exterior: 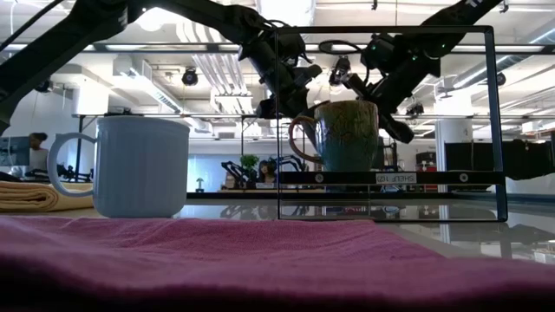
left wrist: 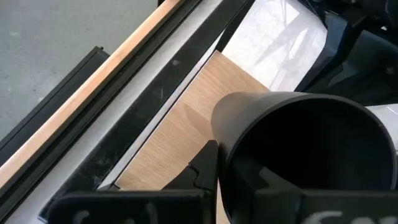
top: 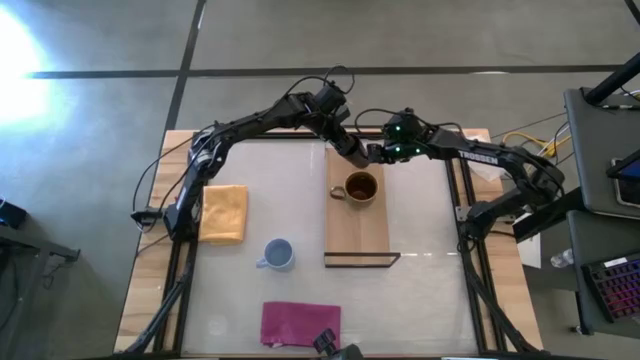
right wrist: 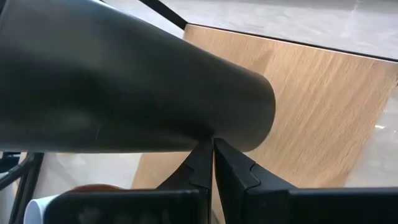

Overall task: Stack small to large cups/mugs on shelf
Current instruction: Put the black cup on the shelf

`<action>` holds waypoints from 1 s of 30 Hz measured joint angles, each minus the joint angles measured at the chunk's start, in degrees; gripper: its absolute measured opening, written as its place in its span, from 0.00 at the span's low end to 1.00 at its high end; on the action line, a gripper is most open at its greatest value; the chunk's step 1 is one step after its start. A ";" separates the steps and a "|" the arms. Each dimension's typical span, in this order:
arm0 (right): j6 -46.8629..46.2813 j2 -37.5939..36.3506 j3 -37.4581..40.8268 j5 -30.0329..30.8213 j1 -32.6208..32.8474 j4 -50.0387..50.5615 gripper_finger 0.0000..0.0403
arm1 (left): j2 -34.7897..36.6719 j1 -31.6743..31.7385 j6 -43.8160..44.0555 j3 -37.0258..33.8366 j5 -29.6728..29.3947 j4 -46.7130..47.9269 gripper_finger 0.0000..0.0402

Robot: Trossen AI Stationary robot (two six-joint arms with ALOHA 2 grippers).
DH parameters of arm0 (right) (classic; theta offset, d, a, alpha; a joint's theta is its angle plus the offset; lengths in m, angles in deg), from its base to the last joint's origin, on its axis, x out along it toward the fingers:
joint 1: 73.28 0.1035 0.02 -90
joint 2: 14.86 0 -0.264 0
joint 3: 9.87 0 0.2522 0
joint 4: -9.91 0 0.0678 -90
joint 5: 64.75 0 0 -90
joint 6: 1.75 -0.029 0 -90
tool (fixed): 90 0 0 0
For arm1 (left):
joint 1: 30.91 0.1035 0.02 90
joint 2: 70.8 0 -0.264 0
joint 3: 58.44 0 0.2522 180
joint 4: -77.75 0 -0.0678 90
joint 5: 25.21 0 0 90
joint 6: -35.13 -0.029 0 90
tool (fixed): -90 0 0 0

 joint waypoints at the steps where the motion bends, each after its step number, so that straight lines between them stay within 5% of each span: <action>1: 0.00 0.20 0.00 -0.01 0.03 -0.13 0.02 | 0.00 -0.04 -0.01 0.00 0.00 -0.02 0.00; 13: 0.37 0.57 0.00 0.64 0.10 0.07 0.02 | 0.00 -0.20 -0.13 -2.19 0.09 -3.60 0.01; 30: 0.65 0.60 2.87 1.97 0.12 -0.09 0.02 | 0.00 -0.89 1.54 -3.63 -0.06 -7.65 0.31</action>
